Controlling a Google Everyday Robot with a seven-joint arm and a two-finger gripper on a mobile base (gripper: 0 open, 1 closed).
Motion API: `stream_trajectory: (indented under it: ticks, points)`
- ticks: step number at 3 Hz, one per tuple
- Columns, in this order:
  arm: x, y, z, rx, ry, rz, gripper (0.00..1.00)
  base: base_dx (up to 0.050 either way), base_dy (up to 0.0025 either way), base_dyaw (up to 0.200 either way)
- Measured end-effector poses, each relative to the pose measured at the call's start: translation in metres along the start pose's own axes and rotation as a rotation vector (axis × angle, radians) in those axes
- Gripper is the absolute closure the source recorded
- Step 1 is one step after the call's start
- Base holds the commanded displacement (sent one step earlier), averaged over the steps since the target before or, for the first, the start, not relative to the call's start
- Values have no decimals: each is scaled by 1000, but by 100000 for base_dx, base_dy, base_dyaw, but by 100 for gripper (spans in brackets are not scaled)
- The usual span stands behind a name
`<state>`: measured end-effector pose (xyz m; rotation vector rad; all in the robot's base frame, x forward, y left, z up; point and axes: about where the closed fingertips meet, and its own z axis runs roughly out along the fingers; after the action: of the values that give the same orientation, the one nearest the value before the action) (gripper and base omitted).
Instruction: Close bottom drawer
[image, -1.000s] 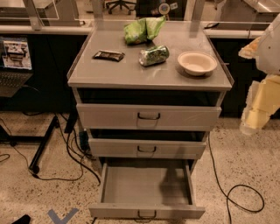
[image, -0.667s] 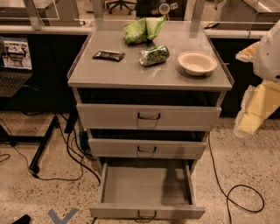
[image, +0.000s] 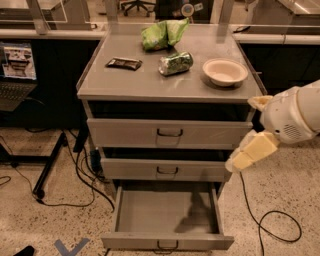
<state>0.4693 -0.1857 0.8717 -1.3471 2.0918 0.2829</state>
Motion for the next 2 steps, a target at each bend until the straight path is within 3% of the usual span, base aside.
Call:
stream_trajectory:
  ticks: [1,2]
  points:
    - [7,-9,30,8,-63,63,0,0,0,0]
    - [19,-10,61,10,-85,120,0,0,0,0]
